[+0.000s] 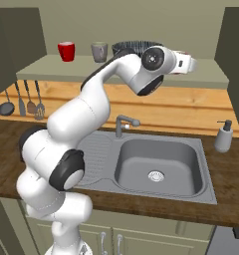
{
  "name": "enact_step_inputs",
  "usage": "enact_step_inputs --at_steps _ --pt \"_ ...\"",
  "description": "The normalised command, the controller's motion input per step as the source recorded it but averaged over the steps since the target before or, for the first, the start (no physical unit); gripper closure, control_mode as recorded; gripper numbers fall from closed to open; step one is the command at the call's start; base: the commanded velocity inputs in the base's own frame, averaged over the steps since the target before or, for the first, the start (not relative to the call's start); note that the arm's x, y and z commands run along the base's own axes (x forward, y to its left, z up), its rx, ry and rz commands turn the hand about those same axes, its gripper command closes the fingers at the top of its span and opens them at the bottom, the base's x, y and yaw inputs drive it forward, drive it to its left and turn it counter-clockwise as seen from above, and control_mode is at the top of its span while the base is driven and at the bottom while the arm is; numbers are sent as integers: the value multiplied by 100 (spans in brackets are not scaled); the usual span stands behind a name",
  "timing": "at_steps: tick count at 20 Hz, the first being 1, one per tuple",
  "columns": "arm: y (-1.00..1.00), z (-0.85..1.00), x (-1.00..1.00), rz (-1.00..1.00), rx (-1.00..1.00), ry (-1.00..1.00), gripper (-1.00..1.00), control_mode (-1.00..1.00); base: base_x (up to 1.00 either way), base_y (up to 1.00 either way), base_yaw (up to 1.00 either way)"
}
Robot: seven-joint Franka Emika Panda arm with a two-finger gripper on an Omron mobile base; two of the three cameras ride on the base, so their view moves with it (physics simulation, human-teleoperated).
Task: Gather all objects into one cabinet and sort the glasses and bowls to opposite sides.
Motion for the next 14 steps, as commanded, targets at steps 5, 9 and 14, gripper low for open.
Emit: enact_step_inputs --at_steps 5,9,14 --pt "0 -2 12 0 0 0 -100 -100 0 0 0" --pt "0 -3 10 0 0 0 -100 -100 0 0 0" --pt "-8 -3 0 0 0 0 100 -100 0 0 0"
